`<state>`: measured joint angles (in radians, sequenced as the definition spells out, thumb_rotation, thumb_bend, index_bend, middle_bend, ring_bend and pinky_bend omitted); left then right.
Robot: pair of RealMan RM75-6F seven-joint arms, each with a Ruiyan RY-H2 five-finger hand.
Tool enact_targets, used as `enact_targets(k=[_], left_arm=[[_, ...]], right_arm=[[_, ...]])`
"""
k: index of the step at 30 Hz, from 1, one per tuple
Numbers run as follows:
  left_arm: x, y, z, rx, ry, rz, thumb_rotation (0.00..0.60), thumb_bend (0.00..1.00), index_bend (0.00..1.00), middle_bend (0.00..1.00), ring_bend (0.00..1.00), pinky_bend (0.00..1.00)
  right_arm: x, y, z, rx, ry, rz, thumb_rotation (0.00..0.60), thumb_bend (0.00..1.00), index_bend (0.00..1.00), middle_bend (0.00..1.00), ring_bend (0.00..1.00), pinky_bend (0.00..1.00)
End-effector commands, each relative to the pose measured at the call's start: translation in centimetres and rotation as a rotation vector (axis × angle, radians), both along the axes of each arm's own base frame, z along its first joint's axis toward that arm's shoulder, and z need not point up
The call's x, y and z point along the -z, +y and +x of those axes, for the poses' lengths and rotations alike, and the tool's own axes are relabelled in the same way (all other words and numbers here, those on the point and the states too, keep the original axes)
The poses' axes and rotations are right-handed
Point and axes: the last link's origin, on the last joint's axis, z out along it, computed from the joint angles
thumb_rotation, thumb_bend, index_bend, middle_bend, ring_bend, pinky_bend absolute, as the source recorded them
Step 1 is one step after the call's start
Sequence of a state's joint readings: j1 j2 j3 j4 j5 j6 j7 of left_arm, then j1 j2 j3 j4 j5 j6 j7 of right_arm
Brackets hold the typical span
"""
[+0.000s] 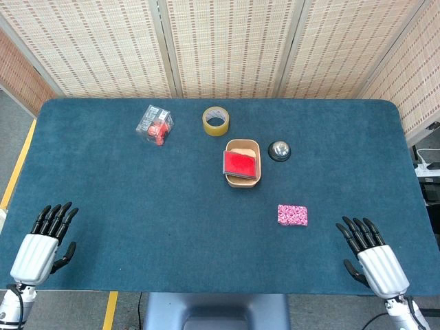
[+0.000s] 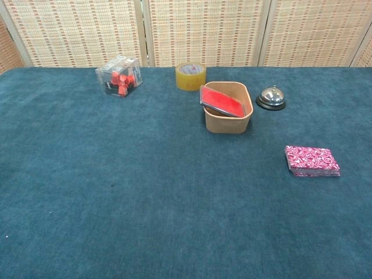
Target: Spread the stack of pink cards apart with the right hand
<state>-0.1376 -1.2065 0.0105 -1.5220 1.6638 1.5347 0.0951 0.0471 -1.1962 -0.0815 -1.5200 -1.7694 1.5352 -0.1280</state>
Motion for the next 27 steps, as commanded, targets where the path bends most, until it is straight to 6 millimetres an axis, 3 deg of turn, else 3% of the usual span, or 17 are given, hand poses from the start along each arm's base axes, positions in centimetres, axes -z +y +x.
enact_targets(k=[1, 9, 19, 27], left_arm=[[0.0, 0.0, 0.0, -0.006, -0.002, 0.0, 0.6, 0.47, 0.0, 0.0, 0.0, 0.04], [-0.2, 0.6, -0.2, -0.019, -0.021, -0.015, 0.6, 0.47, 0.0, 0.0, 0.0, 0.04], [-0.8, 0.6, -0.2, -0.012, -0.041, -0.015, 0.6, 0.47, 0.0, 0.0, 0.0, 0.04], [-1.0, 0.7, -0.5, -0.006, -0.061, -0.028, 0.6, 0.47, 0.0, 0.0, 0.0, 0.04]], right_arm=[[0.1, 0.0, 0.1, -0.002, 0.002, 0.006, 0.6, 0.3, 0.0, 0.0, 0.0, 0.0], [1.7, -0.9, 0.3, 0.007, 0.017, 0.021, 0.6, 0.3, 0.0, 0.0, 0.0, 0.0], [4.7, -7.1, 5.0, -0.029, 0.123, 0.095, 0.6, 0.3, 0.0, 0.0, 0.0, 0.0], [7.7, -11.2, 6.0, 0.019, 0.157, 0.168, 0.6, 0.3, 0.0, 0.0, 0.0, 0.0]])
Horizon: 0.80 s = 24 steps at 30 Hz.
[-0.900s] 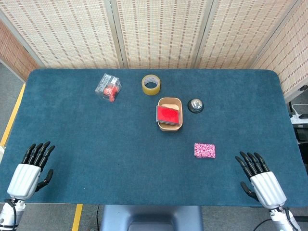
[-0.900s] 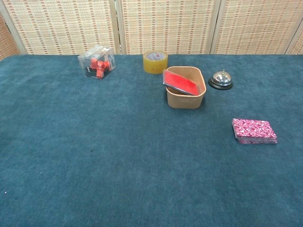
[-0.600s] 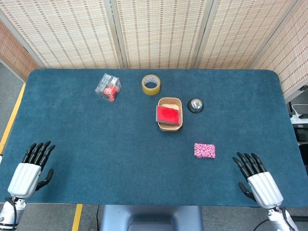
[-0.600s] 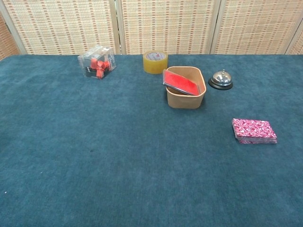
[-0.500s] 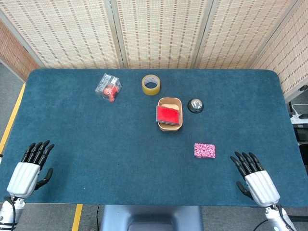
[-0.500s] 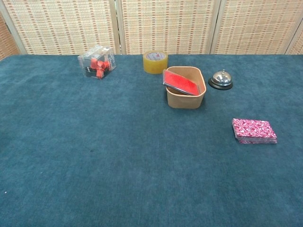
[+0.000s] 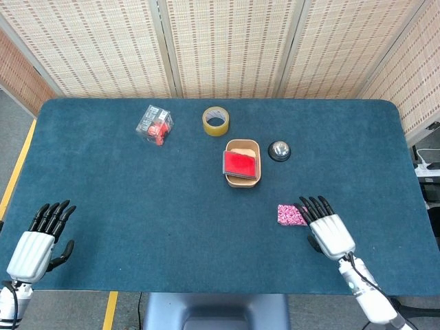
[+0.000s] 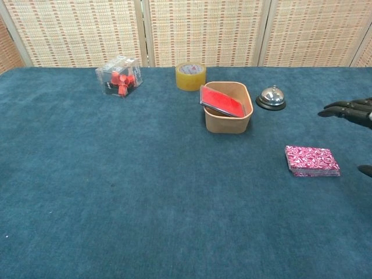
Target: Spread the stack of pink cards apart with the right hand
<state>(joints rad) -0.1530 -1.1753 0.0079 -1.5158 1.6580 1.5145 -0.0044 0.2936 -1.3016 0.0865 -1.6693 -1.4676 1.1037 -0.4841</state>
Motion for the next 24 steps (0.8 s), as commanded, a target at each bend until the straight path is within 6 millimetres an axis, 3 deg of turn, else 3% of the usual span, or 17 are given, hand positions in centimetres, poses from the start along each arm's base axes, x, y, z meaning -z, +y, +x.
enact_targets(k=[1, 14, 24], left_arm=[[-0.2, 0.2, -0.3, -0.004, -0.005, 0.001, 0.6, 0.47, 0.0, 0.0, 0.0, 0.04], [-0.2, 0.2, -0.3, -0.006, -0.005, -0.005, 0.6, 0.47, 0.0, 0.0, 0.0, 0.04], [-0.1, 0.3, -0.5, -0.014, -0.001, -0.008, 0.6, 0.47, 0.0, 0.0, 0.0, 0.04]], right_arm=[[1.7, -2.1, 0.7, 0.014, 0.026, 0.028, 0.6, 0.3, 0.0, 0.0, 0.0, 0.0], [4.3, -4.6, 0.6, 0.144, 0.079, 0.113, 0.6, 0.3, 0.0, 0.0, 0.0, 0.0], [5.3, -5.6, 0.7, 0.173, 0.09, 0.103, 0.6, 0.3, 0.11, 0.12, 0.0, 0.0]])
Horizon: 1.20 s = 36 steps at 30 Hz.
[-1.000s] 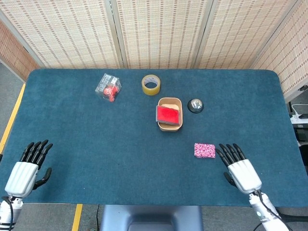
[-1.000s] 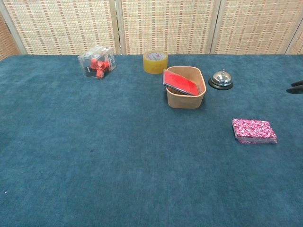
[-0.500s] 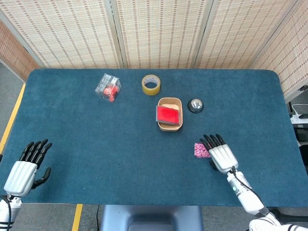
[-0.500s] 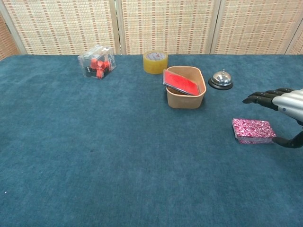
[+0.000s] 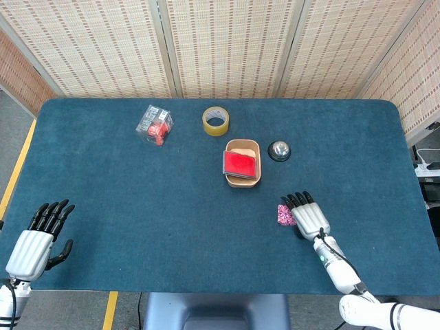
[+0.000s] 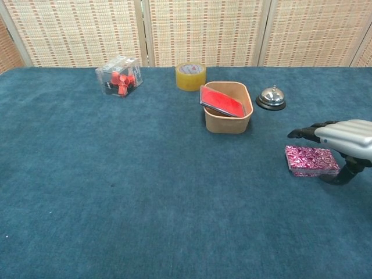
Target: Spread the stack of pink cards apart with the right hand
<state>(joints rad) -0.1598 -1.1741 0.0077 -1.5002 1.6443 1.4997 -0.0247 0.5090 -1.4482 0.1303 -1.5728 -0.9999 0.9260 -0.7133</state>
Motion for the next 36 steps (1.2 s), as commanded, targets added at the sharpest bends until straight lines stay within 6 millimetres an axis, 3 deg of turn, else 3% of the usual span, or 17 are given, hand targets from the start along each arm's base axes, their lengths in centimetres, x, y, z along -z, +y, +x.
enact_targets(k=[1, 9, 17, 36], left_arm=[[0.02, 0.0, -0.02, 0.0, 0.0, 0.0, 0.6, 0.47, 0.0, 0.0, 0.0, 0.04], [-0.06, 0.01, 0.1, -0.001, -0.001, 0.0, 0.6, 0.47, 0.0, 0.0, 0.0, 0.04], [0.12, 0.05, 0.07, 0.001, 0.001, -0.005, 0.6, 0.47, 0.0, 0.0, 0.0, 0.04], [0.15, 0.23, 0.05, -0.005, 0.006, -0.011, 0.6, 0.46, 0.0, 0.0, 0.0, 0.04]], right_arm=[[0.22, -0.15, 0.03, 0.002, 0.005, -0.004, 0.6, 0.3, 0.12, 0.13, 0.0, 0.0], [0.42, -0.52, 0.05, -0.005, 0.033, -0.021, 0.6, 0.3, 0.21, 0.19, 0.0, 0.0], [0.27, -0.42, 0.22, -0.012, 0.037, -0.029, 0.6, 0.3, 0.21, 0.19, 0.0, 0.0], [0.58, -0.52, 0.56, -0.029, 0.041, -0.055, 0.6, 0.3, 0.32, 0.28, 0.13, 0.0]])
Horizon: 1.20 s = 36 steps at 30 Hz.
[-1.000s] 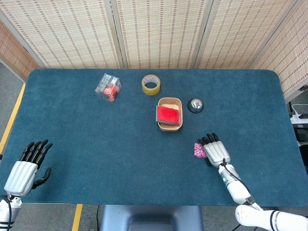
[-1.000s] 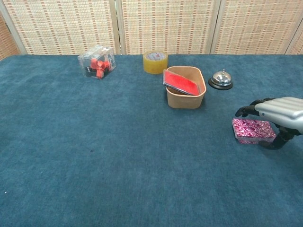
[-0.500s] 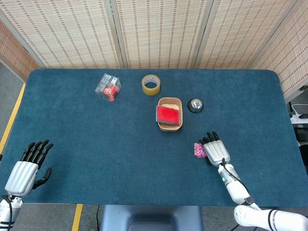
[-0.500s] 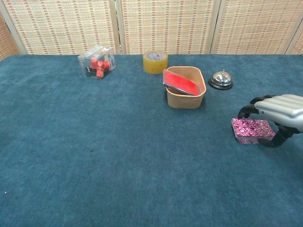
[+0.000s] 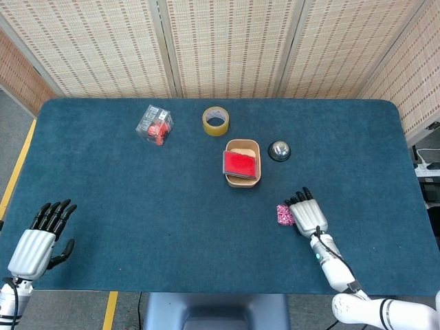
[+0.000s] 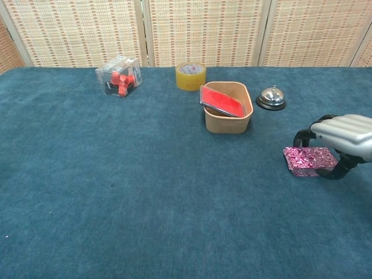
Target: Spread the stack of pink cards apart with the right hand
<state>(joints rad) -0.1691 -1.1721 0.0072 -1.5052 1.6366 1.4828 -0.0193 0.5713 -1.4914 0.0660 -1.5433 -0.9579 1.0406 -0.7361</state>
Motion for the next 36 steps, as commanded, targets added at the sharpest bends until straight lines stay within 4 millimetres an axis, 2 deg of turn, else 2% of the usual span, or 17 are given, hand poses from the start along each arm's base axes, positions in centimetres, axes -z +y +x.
enact_targets(k=[1, 8, 15, 20, 29, 36], left_arm=[[0.0, -0.1, 0.0, 0.0, 0.0, -0.001, 0.6, 0.46, 0.0, 0.0, 0.0, 0.04], [0.0, -0.2, 0.0, 0.003, -0.001, 0.001, 0.6, 0.46, 0.0, 0.0, 0.0, 0.04], [-0.1, -0.2, 0.0, 0.003, -0.005, 0.004, 0.6, 0.46, 0.0, 0.0, 0.0, 0.04], [-0.1, -0.2, 0.1, 0.004, -0.006, 0.004, 0.6, 0.46, 0.0, 0.0, 0.0, 0.04], [-0.2, -0.3, 0.0, 0.006, -0.01, 0.004, 0.6, 0.47, 0.0, 0.0, 0.0, 0.04], [-0.2, -0.4, 0.1, 0.012, -0.013, 0.002, 0.6, 0.46, 0.0, 0.0, 0.0, 0.04]], right_arm=[[0.1, 0.0, 0.1, -0.005, 0.002, -0.003, 0.6, 0.3, 0.32, 0.28, 0.13, 0.0], [0.2, 0.1, 0.1, -0.011, 0.008, -0.006, 0.6, 0.3, 0.4, 0.33, 0.17, 0.0], [0.2, 0.2, 0.4, -0.037, 0.028, -0.024, 0.6, 0.3, 0.52, 0.39, 0.26, 0.0], [-0.1, 0.4, 0.7, -0.054, 0.034, -0.038, 0.6, 0.3, 0.56, 0.42, 0.28, 0.0], [-0.4, 1.9, 3.6, -0.142, -0.024, -0.028, 0.6, 0.3, 0.56, 0.42, 0.28, 0.0], [2.1, 3.9, 6.3, -0.233, -0.038, 0.038, 0.6, 0.3, 0.56, 0.42, 0.28, 0.0]])
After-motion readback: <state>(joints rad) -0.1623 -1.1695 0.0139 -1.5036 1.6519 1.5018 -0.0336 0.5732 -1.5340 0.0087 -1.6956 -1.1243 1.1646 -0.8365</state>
